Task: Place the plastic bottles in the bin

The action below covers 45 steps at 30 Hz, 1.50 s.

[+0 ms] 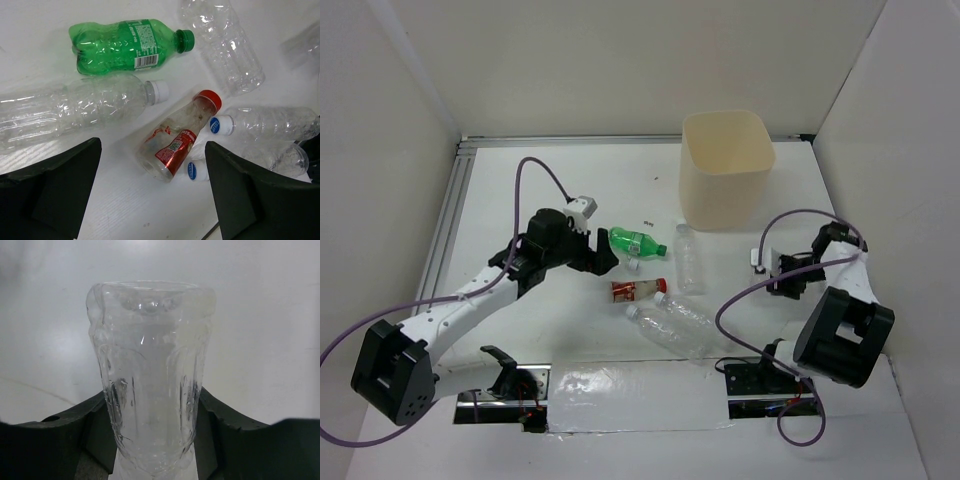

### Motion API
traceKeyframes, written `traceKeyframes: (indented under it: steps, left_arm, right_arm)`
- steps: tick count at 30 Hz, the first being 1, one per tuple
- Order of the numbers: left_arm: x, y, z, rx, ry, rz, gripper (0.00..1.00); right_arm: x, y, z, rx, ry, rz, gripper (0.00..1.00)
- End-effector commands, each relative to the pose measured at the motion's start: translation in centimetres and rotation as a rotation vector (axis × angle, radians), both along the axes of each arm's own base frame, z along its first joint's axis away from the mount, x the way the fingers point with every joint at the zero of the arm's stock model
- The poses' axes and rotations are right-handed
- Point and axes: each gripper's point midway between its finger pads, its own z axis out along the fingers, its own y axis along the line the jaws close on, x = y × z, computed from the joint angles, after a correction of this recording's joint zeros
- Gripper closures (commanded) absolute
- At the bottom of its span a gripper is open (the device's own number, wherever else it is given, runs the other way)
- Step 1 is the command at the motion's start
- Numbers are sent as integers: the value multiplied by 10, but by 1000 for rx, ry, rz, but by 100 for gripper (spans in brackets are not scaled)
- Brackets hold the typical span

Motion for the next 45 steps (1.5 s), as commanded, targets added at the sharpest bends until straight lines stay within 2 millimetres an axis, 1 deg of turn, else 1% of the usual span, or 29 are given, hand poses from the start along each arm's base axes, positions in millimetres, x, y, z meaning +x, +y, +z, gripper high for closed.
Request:
traceKeyframes:
  steps: [1,5,7,9,10,12,13,15,16,18,19,20,21,22,23,25,27,28,29,30,32,34,36,38,39,41,43,44,45]
  left_arm:
    - [12,-2,34,-74,-32,85,3]
    - [15,-8,46,-153,6,133,5]
    - [16,-6,53,-176,16,172,5]
    - [16,-12,66,-211,19,176,5]
    - [17,-10,72,-220,16,195,5]
    - [19,-4,80,-231,31,253,5]
    - [19,-1,76,-227,54,287,5]
    - [19,6,84,-260,68,359,4]
    - [20,8,82,-268,88,389,4]
    - [19,12,93,-325,91,440,2]
    - [18,16,87,-320,123,475,2]
    - [17,18,87,-332,135,500,2]
    - [16,20,86,-337,148,519,0]
    - [17,23,87,-360,159,561,0]
    - [14,27,77,-349,193,594,0]
    - [15,34,68,-357,209,652,0]
    - [16,40,57,-342,211,695,0]
    - [18,42,53,-327,211,712,0]
    - [18,44,51,-323,215,729,0]
    - [19,47,44,-299,224,745,0]
    - [25,53,40,-284,210,793,0]
    - [32,62,33,-270,200,865,0]
    - [39,65,25,-253,206,913,0]
    - [47,66,27,-260,219,973,0]
    - [49,64,14,-222,260,996,0]
    - [48,66,5,-182,331,1061,0]
    - [48,63,-19,-124,412,1106,0]
    - [48,59,-26,-129,447,1127,0]
    - [51,59,-30,-131,469,1137,0]
  right_arm:
    - [46,22,69,100,-257,101,69]
    - [75,51,142,250,-373,15,69]
    - [100,57,192,301,-492,-25,69]
    - [107,76,230,443,-485,-108,68]
    - [120,78,265,462,-580,-96,68]
    - [125,94,304,604,-550,-176,67]
    - [137,97,341,629,-645,-153,67]
    - [150,107,367,760,-578,-223,66]
    - [153,118,405,798,-653,-167,66]
    - [166,129,428,896,-606,-232,65]
    - [181,140,425,929,-560,-224,65]
    - [185,145,447,955,-596,-206,63]
    - [194,151,450,972,-587,-208,63]
    - [212,159,439,1008,-517,-244,63]
    - [219,163,448,1027,-543,-227,62]
    - [246,168,433,1053,-512,-274,59]
    - [262,173,416,1062,-484,-278,48]
    - [277,178,394,1055,-435,-293,44]
    - [284,178,387,1051,-417,-304,40]
    - [289,178,379,1048,-401,-313,26]
    - [305,174,360,1030,-388,-359,12]
    - [308,174,360,1030,-386,-360,0]
    - [308,167,376,1029,-411,-381,0]
    - [310,157,386,1028,-431,-434,0]
    - [309,150,394,1027,-425,-467,0]
    - [306,137,397,1031,-399,-499,0]
    - [293,128,402,1054,-350,-514,0]
    - [287,116,407,1057,-366,-538,0]
    - [283,112,399,1052,-338,-547,3]
